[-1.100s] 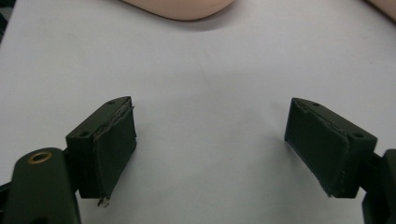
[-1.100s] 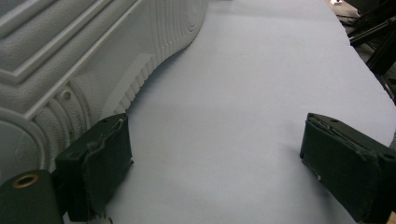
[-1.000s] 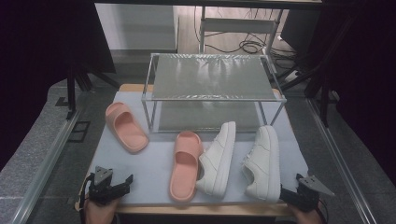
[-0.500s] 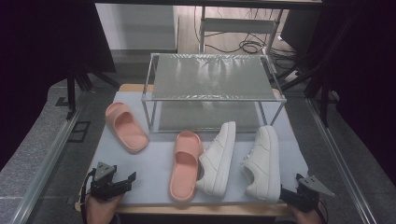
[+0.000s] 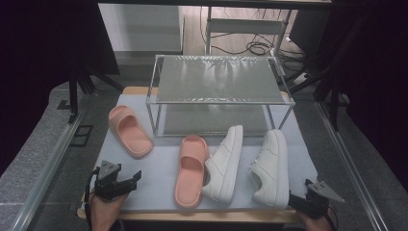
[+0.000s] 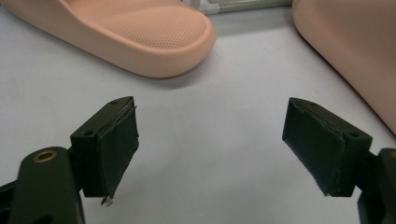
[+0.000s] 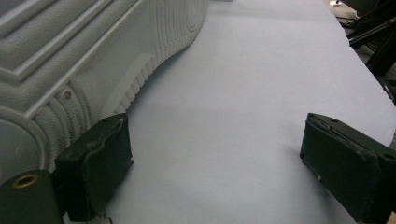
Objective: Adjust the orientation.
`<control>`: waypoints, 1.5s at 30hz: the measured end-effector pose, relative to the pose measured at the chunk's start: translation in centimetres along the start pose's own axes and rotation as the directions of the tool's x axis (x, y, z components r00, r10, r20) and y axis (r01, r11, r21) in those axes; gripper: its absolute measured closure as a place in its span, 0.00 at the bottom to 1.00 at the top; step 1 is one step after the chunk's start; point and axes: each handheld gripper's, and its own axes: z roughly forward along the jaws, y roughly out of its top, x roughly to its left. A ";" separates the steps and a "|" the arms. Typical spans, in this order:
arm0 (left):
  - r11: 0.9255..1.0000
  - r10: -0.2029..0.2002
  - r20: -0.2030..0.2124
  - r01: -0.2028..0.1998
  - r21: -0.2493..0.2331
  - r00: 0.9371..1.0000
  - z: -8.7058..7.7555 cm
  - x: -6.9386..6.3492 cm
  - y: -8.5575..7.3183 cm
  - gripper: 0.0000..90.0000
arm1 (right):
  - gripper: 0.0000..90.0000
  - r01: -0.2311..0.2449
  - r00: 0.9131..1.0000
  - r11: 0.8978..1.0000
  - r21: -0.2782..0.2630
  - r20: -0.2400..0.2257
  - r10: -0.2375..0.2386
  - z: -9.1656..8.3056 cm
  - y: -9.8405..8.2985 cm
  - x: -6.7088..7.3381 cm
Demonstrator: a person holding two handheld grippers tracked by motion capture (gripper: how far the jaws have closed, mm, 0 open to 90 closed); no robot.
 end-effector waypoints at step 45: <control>0.999 -0.006 -0.050 0.004 -0.046 0.999 6.3 3.7 8.7 0.60 | 0.09 0.002 1.000 1.000 0.001 0.000 -0.002 0.0 0.0 0.0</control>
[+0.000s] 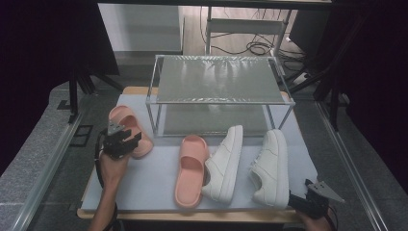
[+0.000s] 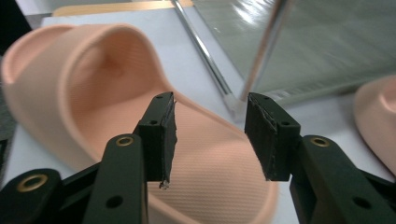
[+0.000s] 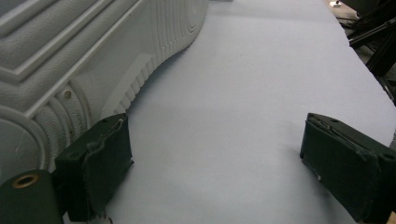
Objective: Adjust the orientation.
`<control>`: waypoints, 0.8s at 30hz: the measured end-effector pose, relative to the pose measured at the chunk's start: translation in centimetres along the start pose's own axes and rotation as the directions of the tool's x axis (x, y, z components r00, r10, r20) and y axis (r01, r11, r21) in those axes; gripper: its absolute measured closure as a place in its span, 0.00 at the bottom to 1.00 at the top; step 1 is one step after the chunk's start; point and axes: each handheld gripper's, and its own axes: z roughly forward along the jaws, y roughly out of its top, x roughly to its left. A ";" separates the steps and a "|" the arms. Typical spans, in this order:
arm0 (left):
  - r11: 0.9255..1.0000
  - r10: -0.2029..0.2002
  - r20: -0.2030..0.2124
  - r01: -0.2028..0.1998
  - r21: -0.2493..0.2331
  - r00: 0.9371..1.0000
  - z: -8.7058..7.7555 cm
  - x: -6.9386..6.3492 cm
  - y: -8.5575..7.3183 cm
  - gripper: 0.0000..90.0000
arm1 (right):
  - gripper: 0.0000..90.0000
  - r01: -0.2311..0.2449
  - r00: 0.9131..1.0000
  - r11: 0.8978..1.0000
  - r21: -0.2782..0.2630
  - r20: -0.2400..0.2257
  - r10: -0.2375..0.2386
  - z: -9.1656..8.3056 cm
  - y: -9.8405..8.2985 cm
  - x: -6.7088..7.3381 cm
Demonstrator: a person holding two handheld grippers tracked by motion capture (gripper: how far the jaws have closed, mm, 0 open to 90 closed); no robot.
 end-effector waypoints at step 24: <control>0.994 -0.089 -0.226 0.102 0.045 0.970 1.5 5.8 -0.3 0.62 | 0.09 0.001 1.000 1.000 0.000 0.000 -0.001 0.0 0.0 0.0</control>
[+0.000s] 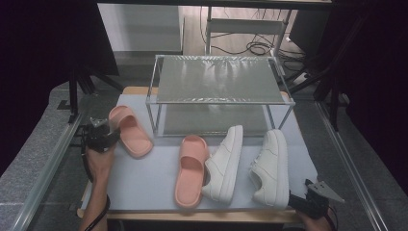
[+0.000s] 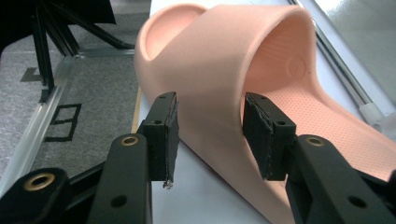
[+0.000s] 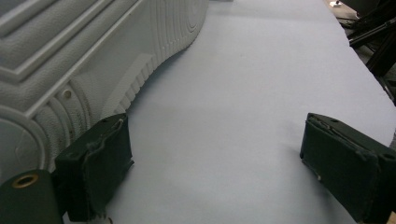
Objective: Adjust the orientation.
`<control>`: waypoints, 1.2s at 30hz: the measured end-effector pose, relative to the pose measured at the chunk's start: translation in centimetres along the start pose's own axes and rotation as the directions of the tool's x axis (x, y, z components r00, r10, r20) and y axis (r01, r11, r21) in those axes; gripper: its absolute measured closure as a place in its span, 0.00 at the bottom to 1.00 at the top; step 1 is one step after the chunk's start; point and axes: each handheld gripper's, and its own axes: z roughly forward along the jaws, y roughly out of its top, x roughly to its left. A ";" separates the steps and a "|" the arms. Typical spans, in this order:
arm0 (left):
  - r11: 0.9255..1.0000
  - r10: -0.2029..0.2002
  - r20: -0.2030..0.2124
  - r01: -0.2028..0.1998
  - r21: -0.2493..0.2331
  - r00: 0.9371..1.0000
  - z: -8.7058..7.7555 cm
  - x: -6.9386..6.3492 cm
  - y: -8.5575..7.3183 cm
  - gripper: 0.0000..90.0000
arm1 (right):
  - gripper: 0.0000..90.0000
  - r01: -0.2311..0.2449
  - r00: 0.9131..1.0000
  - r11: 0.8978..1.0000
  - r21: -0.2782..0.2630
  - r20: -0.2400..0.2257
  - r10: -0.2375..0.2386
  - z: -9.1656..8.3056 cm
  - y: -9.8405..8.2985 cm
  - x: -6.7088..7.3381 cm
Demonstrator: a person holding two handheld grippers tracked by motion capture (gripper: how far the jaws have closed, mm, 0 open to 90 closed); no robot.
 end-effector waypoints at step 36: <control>0.999 -0.041 0.025 0.041 -0.022 0.999 -3.2 2.1 -0.2 0.93 | 0.09 0.000 1.000 1.000 0.000 0.000 0.000 0.0 0.0 0.0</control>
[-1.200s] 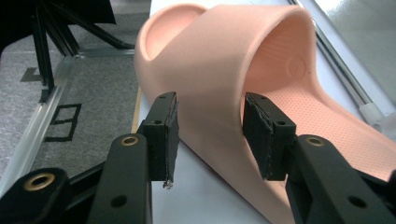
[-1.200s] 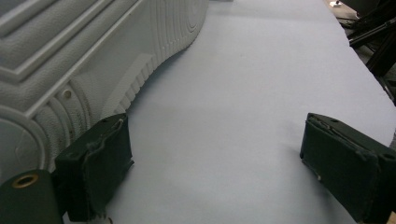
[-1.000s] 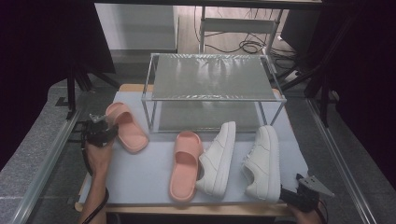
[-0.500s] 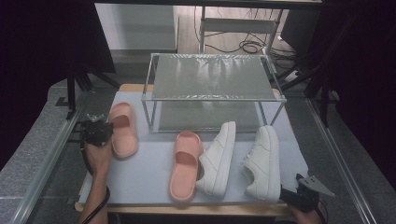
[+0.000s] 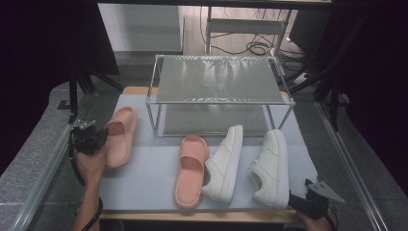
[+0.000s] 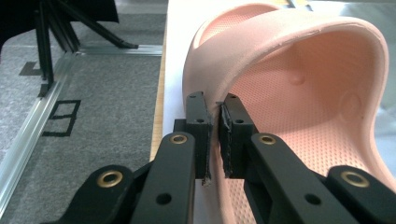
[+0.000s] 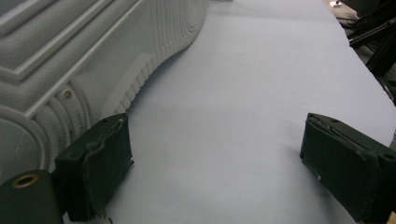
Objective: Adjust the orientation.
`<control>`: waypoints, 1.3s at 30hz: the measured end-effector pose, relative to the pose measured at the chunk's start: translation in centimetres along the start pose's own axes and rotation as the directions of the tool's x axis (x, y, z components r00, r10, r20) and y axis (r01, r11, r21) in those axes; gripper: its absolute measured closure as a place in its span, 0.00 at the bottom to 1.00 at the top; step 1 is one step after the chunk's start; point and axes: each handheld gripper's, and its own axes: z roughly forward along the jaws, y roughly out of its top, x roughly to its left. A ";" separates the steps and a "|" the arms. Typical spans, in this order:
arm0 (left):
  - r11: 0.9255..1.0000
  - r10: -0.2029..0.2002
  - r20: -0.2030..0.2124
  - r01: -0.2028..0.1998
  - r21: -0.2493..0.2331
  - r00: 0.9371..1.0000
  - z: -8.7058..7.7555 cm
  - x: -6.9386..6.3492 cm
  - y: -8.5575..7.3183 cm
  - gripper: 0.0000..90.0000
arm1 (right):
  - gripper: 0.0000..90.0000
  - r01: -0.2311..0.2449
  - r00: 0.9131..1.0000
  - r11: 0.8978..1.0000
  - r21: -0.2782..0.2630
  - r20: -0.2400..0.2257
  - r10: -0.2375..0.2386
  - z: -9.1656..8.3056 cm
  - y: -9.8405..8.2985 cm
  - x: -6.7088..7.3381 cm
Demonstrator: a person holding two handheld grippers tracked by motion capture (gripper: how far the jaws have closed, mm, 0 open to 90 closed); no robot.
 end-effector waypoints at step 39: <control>0.987 0.141 0.301 -0.157 0.027 0.943 -9.3 -4.0 -4.3 0.93 | 0.09 -0.002 1.000 1.000 0.000 0.001 0.002 0.0 0.0 0.0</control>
